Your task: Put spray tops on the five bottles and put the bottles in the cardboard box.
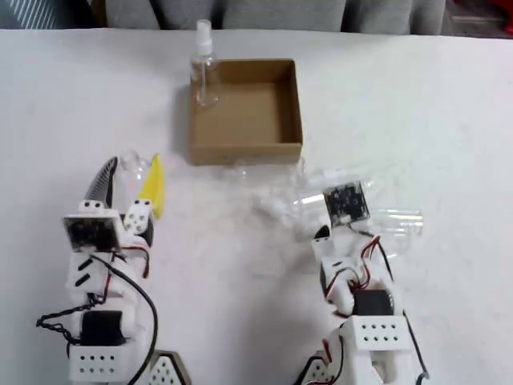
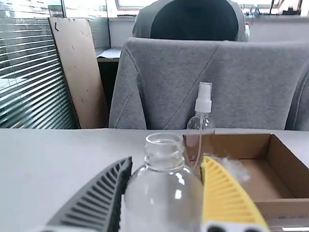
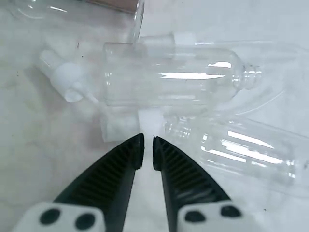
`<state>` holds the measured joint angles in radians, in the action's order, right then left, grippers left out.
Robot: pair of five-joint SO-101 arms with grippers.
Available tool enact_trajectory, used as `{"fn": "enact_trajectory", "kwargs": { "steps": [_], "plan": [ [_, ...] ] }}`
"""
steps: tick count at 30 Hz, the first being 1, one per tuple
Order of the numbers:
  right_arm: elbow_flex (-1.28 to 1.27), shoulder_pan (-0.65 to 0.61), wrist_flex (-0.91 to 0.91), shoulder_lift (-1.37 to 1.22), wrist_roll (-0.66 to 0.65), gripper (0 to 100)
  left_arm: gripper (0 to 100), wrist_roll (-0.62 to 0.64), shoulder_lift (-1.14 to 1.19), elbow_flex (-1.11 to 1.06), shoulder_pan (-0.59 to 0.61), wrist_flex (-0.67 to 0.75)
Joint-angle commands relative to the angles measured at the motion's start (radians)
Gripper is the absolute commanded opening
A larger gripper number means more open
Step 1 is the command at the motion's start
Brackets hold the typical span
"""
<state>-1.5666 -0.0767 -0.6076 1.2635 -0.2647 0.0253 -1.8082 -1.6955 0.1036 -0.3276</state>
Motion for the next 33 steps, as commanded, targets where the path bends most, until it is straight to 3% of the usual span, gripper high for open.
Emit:
{"fn": "enact_trajectory", "kwargs": {
  "steps": [1, 4, 7, 11, 16, 27, 33],
  "plan": [
    [0.252, -0.085, -0.277, -0.002, -0.063, 1.8, 2, 0.072, -0.008, 0.003, 0.036, -0.005],
    [0.316, -0.170, -0.381, -0.004, -0.175, 1.8, 2, 0.072, -0.008, 0.006, 0.048, -0.063],
    [0.315, -0.236, -0.414, -0.005, -0.178, 1.8, 2, 0.072, -0.008, 0.054, 0.048, -0.224],
    [0.265, -0.245, -0.392, -0.005, -0.150, 1.8, 2, 0.069, -0.007, 0.135, 0.042, -0.407],
    [0.210, -0.219, -0.367, -0.005, -0.153, 1.8, 2, 0.002, 0.096, 0.233, 0.041, -0.511],
    [0.083, -0.150, -0.245, -0.002, -0.155, 1.8, 2, -0.075, 1.202, 0.769, -0.015, -0.502],
    [0.077, -0.150, -0.245, -0.002, -0.155, 1.8, 2, -0.077, 1.632, 0.970, -0.008, -0.500]
  ]
}}
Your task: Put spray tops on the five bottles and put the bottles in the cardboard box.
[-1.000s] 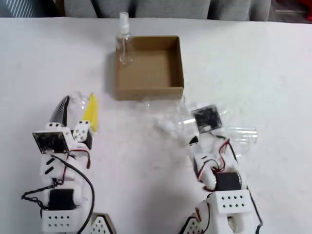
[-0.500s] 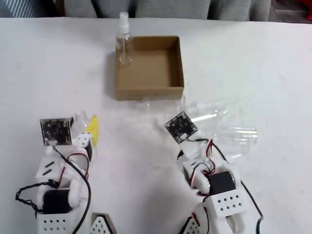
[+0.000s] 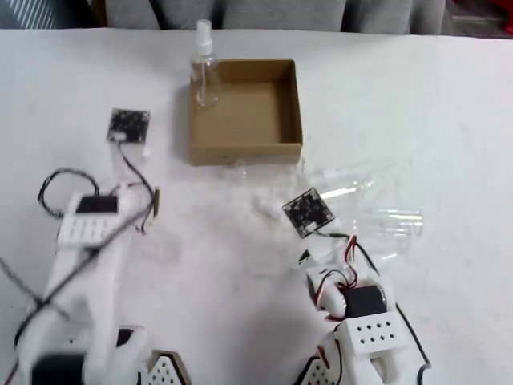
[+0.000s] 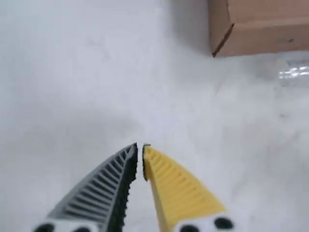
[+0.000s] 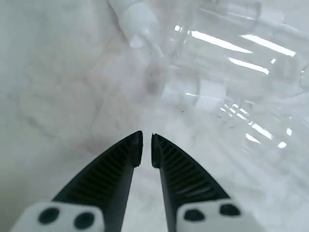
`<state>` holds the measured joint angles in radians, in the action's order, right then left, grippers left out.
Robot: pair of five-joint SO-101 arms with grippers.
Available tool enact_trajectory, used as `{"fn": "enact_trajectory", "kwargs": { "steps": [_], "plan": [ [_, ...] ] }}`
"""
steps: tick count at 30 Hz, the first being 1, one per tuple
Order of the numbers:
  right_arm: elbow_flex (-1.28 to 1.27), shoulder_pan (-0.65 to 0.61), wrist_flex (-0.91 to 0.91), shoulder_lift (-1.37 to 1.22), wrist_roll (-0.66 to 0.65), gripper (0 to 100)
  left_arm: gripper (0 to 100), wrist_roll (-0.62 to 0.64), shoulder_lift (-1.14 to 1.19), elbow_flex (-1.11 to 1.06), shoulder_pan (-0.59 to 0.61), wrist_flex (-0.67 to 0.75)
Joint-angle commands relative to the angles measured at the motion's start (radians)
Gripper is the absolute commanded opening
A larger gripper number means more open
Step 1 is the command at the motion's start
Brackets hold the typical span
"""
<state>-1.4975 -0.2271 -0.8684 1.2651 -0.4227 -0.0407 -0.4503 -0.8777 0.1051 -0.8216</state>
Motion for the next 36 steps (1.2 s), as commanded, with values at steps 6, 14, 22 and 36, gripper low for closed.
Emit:
{"fn": "enact_trajectory", "kwargs": {
  "steps": [6, 14, 22, 36],
  "plan": [
    [-0.012, 0.004, 0.033, 0.004, -0.012, 1.8, 2, -0.011, 0.337, 0.230, -0.018, -0.005],
    [-0.066, 0.005, 0.087, 0.004, -0.098, 1.8, 3, -0.011, 0.337, 0.239, -0.021, 0.133],
    [-0.068, -0.002, 0.088, -0.001, -0.101, 1.8, 14, 0.095, 0.277, 0.230, -0.013, 0.106],
    [-0.069, -0.004, 0.088, -0.002, -0.103, 1.8, 15, 0.130, 0.028, 0.239, -0.053, -0.589]
  ]
}}
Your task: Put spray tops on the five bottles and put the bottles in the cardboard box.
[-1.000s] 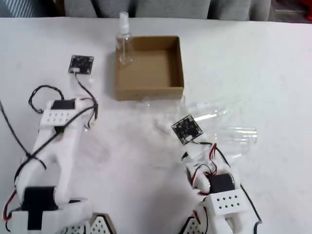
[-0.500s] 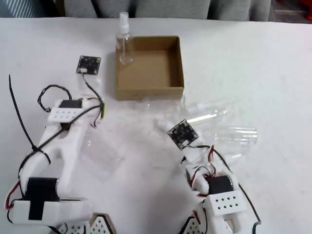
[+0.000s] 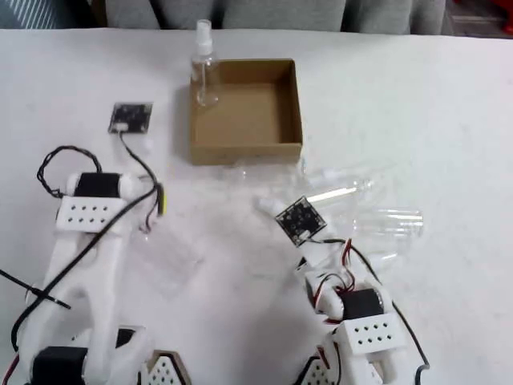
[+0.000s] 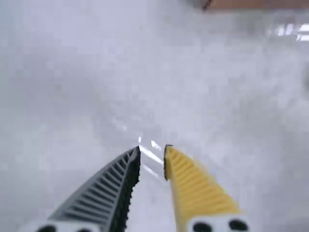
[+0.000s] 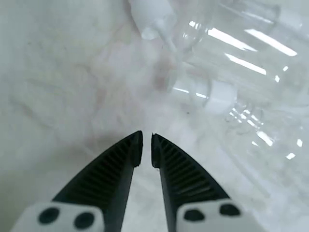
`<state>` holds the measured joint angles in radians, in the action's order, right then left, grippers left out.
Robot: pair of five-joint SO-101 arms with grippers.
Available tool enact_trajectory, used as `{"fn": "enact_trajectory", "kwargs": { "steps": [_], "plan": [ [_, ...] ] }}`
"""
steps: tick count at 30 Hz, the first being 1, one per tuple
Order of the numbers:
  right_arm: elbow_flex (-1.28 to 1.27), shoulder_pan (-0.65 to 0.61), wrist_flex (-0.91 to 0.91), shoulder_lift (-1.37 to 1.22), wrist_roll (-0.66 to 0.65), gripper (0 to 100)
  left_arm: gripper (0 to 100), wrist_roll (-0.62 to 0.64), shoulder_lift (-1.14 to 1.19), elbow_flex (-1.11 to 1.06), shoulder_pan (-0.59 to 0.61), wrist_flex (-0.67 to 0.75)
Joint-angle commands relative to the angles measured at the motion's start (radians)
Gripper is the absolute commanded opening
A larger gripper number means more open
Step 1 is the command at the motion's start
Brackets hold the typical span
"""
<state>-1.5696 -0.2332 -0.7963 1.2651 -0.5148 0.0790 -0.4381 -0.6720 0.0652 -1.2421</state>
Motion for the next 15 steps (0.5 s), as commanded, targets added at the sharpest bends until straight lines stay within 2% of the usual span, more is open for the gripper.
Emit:
{"fn": "enact_trajectory", "kwargs": {
  "steps": [1, 3, 6, 10, 13, 15],
  "plan": [
    [0.003, 0.002, 0.016, -0.002, -0.011, 1.8, 15, 0.011, 0.047, 0.034, -0.013, -0.192],
    [-0.005, 0.002, 0.016, 0.001, -0.012, 1.8, 14, 0.011, 0.107, 0.034, -0.010, -0.203],
    [-0.012, 0.002, 0.018, 0.004, -0.012, 1.8, 7, 0.005, 0.157, 0.054, 0.024, -0.178],
    [-0.012, 0.002, 0.018, 0.004, -0.012, 1.8, 6, 0.002, 0.159, 0.092, 0.093, -0.183],
    [-0.014, 0.002, 0.018, 0.004, -0.012, 1.8, 2, -0.068, 0.173, 0.052, 0.119, -0.152],
    [-0.014, 0.002, 0.018, 0.004, -0.012, 1.8, 2, -0.035, 0.197, 0.005, 0.122, -0.095]
  ]
}}
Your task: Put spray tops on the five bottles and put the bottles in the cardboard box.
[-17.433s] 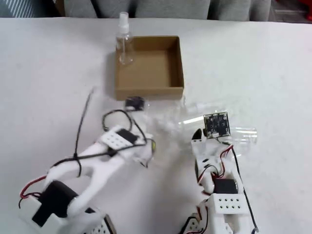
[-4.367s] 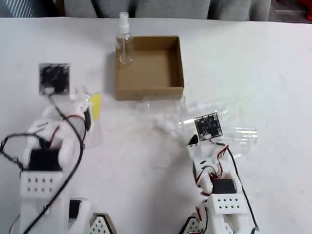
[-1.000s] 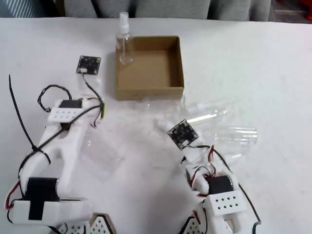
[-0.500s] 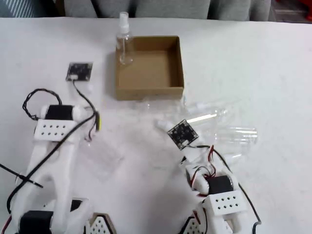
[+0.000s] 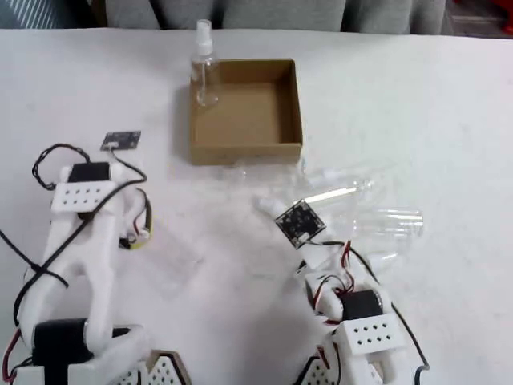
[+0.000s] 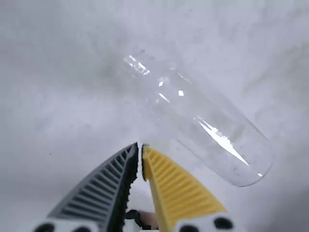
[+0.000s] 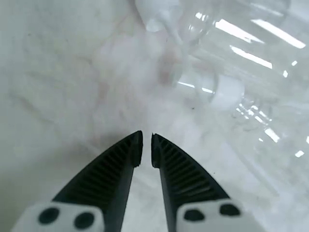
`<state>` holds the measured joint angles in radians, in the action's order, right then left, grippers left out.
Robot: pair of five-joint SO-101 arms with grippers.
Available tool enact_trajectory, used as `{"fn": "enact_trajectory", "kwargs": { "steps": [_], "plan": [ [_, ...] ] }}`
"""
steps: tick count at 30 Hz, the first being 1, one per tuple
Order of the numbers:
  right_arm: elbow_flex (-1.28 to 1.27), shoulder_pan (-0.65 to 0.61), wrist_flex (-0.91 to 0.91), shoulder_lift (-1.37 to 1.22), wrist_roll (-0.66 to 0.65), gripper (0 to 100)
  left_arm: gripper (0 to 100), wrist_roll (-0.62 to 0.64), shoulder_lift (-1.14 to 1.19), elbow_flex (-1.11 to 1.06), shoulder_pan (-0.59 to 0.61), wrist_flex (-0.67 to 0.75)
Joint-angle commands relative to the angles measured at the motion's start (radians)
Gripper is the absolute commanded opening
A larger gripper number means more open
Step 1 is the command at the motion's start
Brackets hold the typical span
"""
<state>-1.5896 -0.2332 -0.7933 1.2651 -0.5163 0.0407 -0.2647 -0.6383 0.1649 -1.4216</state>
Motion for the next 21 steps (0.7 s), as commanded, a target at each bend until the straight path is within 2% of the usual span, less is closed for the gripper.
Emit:
{"fn": "enact_trajectory", "kwargs": {
  "steps": [1, 8, 16, 21],
  "plan": [
    [0.006, 0.002, 0.015, 0.004, -0.011, 1.8, 2, 0.023, 0.042, -0.040, 0.022, 0.123],
    [0.003, 0.002, 0.031, 0.002, -0.011, 1.8, 2, 0.103, 0.185, 0.008, -0.042, 0.247],
    [0.002, 0.005, 0.033, 0.001, -0.011, 1.8, 2, 0.262, 0.162, 0.083, -0.183, 0.362],
    [0.002, 0.002, 0.033, -0.002, -0.011, 1.8, 2, 0.302, 0.137, 0.107, -0.255, 0.347]
  ]
}}
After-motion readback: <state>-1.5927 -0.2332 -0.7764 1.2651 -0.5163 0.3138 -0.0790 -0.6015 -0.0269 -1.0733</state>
